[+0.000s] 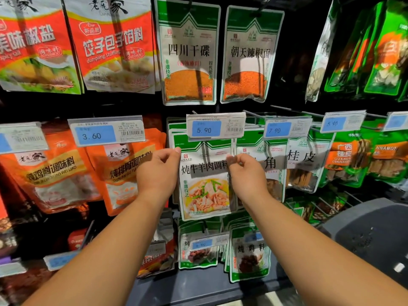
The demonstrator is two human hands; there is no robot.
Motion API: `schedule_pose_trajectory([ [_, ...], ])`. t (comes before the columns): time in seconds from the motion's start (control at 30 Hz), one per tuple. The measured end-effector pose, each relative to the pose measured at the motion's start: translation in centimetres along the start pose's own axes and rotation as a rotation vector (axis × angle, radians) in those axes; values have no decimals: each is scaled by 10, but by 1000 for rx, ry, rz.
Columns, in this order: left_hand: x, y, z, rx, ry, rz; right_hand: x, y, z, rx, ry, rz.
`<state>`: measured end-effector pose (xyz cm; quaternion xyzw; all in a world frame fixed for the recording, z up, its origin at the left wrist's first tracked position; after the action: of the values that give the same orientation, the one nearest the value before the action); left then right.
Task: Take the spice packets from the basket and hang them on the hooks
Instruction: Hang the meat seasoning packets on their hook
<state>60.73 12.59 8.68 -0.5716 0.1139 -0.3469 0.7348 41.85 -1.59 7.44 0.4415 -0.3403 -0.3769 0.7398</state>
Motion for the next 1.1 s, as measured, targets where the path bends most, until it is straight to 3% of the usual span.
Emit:
schedule_pose_trajectory([
  [0.27,5,1,-2,127,-31,27,8,-2,-2,-81,-23,-31],
  [0.5,-9,-10,5,241,-6,-99,-9,10,2,-166,18,11],
  [0.8,-39,-20,23,303,53,-187,-45,21,30,-444,129,58],
  [0.9,-52,-27,19,318,145,-233,-63,22,46,-555,185,76],
  [1.1,-81,-59,-27,578,399,-426,-101,17,93,-965,271,45],
])
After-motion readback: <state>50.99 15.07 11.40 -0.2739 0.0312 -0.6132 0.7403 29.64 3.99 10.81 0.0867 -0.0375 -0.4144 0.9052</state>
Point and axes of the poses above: each hand's wrist, its own x-axis towards the middle knuckle, its own z-axis out of the back of the hand, y = z × x, the point moved 7 cm from there along x, towards the middle knuckle, and after that the axes turned 12 degrees about y, right-handed, at the moved point
